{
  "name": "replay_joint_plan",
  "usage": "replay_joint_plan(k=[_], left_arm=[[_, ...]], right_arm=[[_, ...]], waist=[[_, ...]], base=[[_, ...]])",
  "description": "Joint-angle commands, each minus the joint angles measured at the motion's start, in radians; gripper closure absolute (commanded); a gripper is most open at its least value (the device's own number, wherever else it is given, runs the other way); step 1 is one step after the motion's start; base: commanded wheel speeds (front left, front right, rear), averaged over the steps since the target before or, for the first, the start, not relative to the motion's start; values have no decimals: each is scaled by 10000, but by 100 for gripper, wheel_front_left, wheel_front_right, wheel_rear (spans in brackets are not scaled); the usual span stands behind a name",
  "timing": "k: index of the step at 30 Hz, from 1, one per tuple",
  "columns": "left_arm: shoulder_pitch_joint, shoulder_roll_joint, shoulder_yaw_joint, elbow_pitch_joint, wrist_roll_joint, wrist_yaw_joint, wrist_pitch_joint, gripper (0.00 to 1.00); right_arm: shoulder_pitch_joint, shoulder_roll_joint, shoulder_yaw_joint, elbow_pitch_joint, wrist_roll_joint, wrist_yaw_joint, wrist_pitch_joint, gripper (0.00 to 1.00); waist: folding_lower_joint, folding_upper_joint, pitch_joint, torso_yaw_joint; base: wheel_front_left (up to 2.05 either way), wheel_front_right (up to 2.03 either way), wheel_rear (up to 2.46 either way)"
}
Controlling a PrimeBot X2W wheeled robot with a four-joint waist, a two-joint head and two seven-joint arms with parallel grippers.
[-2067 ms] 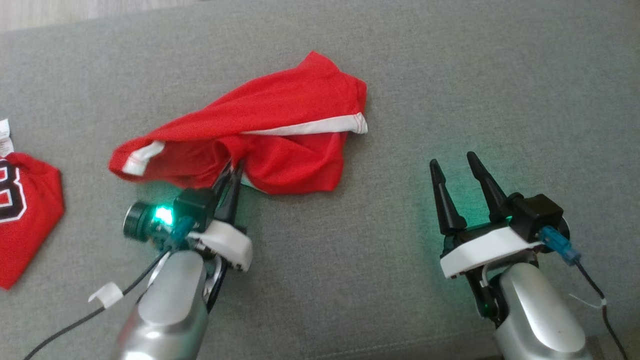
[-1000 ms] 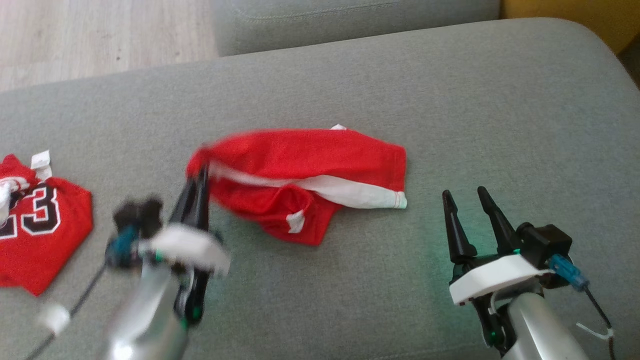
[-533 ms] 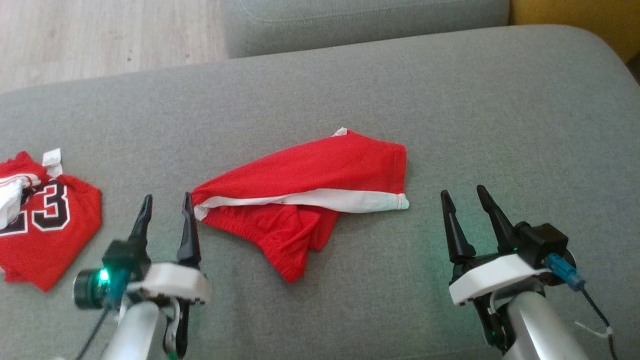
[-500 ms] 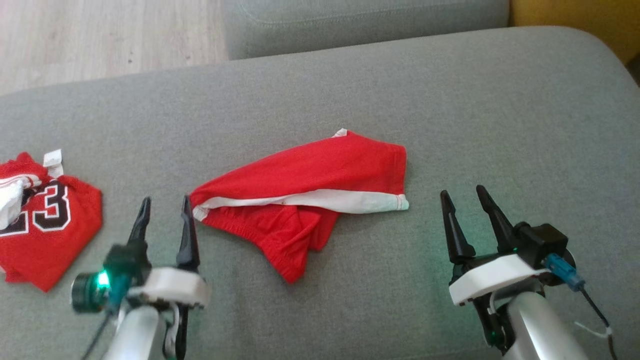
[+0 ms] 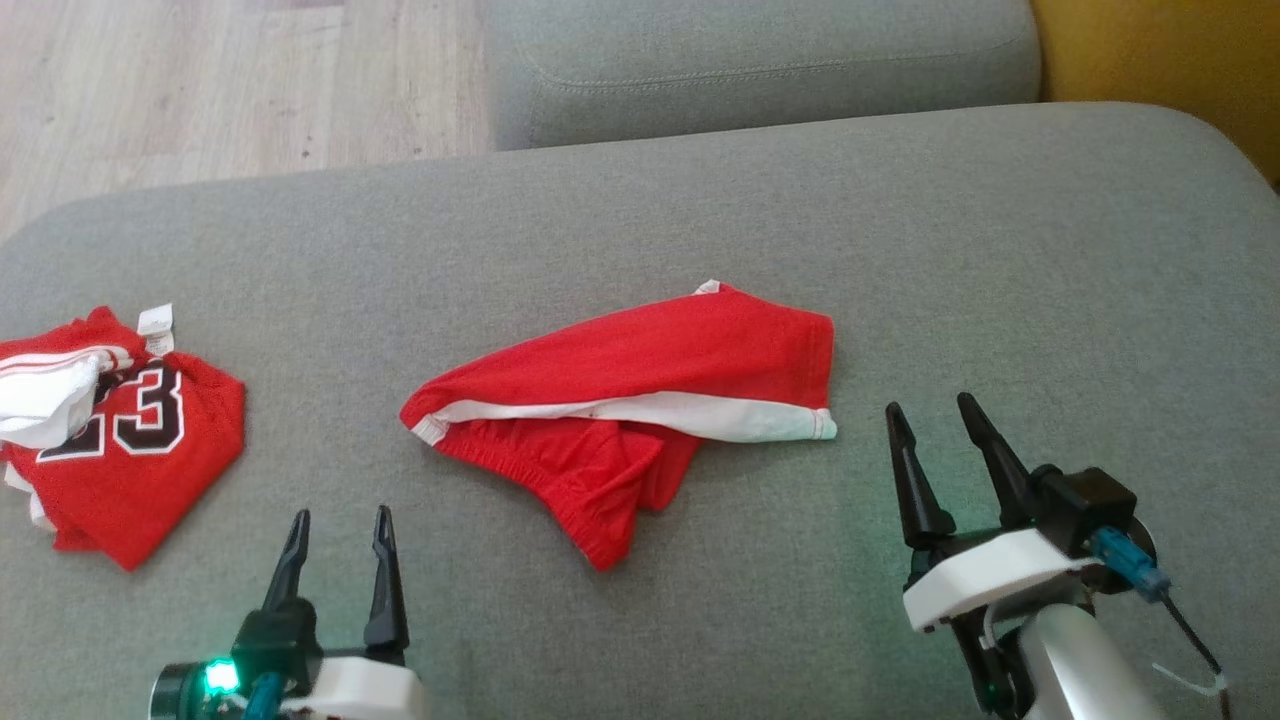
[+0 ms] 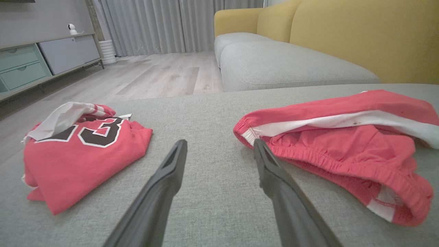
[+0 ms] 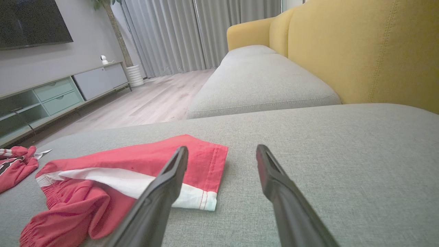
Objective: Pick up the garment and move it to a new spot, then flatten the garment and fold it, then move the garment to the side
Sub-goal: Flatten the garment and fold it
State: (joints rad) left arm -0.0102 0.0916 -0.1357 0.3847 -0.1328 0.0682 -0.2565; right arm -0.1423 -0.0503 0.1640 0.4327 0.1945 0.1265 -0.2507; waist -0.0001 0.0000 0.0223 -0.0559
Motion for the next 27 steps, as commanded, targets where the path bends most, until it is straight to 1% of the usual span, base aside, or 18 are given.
replay_joint_plan(k=[1,8,12,13,14,15,22,27], left_arm=[[-333,-15,434,-345,126,-85,-53,0],[-515,-238,440,-414,351,-396,-53,0],[-746,-342,250,-465,426,-557,-53,0],[-746,-342,250,-465,426,-557,-53,0],[-816,-366,146,-476,444,-620,-53,0],[-816,-366,146,-476,444,-620,-53,0],[-1060,-402,21,-461,380,-736,-53,0],[-1100,-408,64,-462,392,-787,-53,0]], right_arm=[[-239,1,210,-307,-45,42,-111,0],[-404,1,154,129,-41,42,-111,0],[-772,1,-46,835,-13,42,-111,0],[-772,1,-46,835,-13,42,-111,0],[-932,1,-82,1196,78,42,-111,0],[-932,1,-82,1196,78,42,-111,0],[-1523,1,-4,2273,380,42,-111,0],[-1681,1,47,2568,426,42,-111,0]], waist=[[1,0,30,24],[1,0,388,213],[1,0,779,578],[1,0,779,578],[1,0,921,741],[1,0,921,741],[1,0,1312,1174],[1,0,1442,1258]], base=[[0,0,0],[0,0,0],[0,0,0],[0,0,0],[0,0,0],[0,0,0],[0,0,0],[0,0,0]])
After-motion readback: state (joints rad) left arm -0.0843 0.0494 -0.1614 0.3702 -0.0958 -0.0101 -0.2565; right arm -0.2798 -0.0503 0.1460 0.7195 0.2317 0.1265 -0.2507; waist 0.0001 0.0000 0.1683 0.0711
